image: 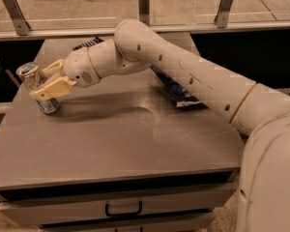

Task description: Move redbull can near blue chip bag

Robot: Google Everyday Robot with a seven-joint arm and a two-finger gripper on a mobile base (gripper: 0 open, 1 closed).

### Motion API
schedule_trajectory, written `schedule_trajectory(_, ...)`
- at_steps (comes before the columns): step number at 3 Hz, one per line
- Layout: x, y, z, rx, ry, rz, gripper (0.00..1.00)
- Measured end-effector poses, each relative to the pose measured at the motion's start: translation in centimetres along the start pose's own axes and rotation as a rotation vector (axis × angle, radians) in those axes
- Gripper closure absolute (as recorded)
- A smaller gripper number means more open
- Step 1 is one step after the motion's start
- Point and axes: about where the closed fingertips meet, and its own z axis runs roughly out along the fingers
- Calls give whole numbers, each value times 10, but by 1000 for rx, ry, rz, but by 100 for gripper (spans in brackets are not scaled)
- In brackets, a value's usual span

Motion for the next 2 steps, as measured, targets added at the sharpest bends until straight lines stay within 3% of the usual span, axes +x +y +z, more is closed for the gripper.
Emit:
schedule_trajectory(1, -14, -23, -48, 118, -29, -11, 88)
schedule_trajectory(2, -14, -21, -45, 110, -29, -11, 100)
